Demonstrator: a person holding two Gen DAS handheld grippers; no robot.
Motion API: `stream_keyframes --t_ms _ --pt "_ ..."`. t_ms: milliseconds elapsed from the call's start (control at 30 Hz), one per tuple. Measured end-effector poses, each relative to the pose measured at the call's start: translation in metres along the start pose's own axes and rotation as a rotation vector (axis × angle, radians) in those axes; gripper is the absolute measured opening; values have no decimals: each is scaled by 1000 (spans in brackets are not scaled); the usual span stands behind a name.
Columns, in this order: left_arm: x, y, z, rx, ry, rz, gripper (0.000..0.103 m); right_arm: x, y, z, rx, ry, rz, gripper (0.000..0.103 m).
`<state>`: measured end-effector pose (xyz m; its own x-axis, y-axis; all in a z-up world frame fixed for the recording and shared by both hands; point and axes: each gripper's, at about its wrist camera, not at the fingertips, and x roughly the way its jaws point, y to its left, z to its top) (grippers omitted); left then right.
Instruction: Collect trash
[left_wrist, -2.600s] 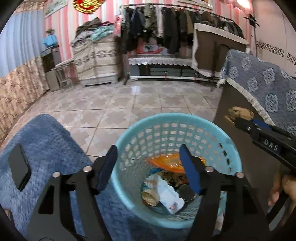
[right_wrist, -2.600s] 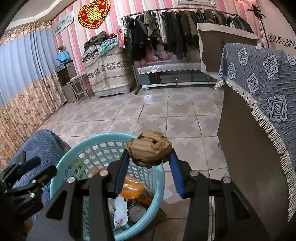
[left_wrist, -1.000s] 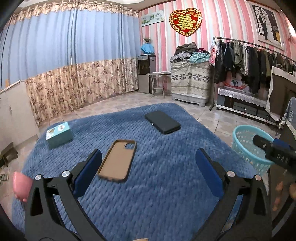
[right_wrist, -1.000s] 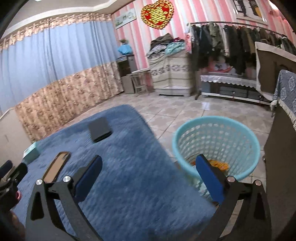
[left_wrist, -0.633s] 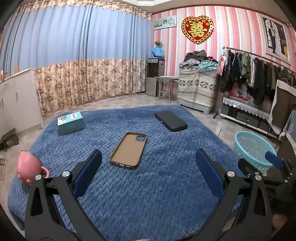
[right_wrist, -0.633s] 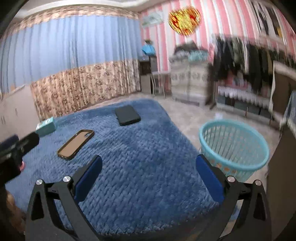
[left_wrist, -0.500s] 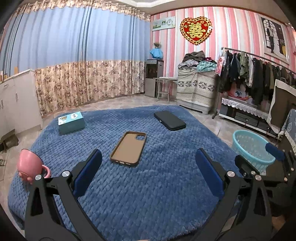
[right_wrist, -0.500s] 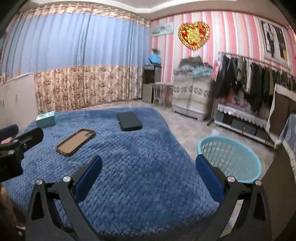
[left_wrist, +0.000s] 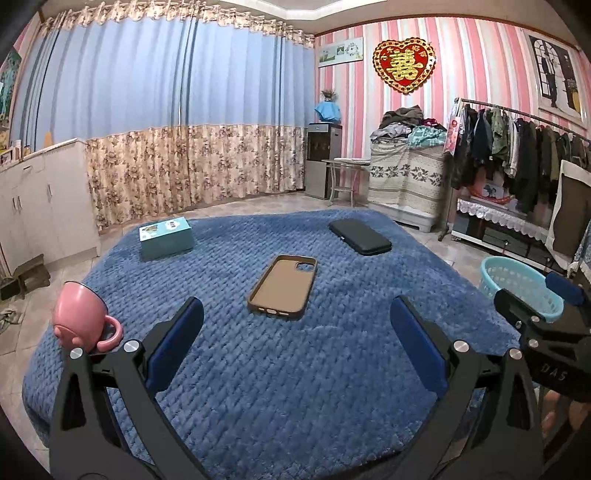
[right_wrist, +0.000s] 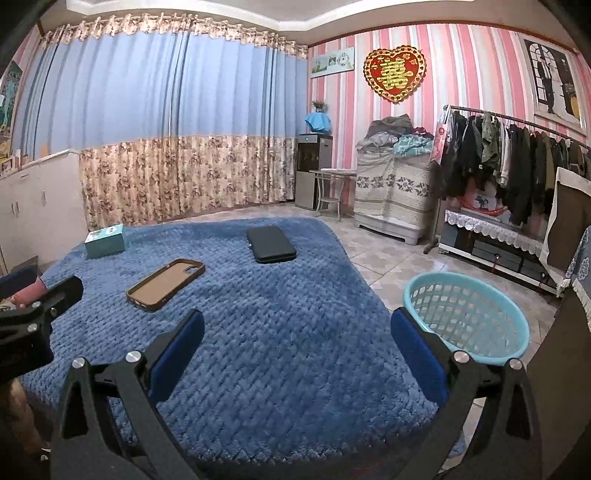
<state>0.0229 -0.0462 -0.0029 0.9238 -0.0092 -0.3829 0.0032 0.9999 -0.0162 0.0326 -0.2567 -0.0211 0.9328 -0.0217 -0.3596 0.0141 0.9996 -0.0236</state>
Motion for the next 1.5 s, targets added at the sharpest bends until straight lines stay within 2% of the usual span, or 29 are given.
stream_keyframes --t_ms 1500 --pt "-1 -5 -1 -5 6 -8 98 -2 1 -1 -13 -1 11 99"
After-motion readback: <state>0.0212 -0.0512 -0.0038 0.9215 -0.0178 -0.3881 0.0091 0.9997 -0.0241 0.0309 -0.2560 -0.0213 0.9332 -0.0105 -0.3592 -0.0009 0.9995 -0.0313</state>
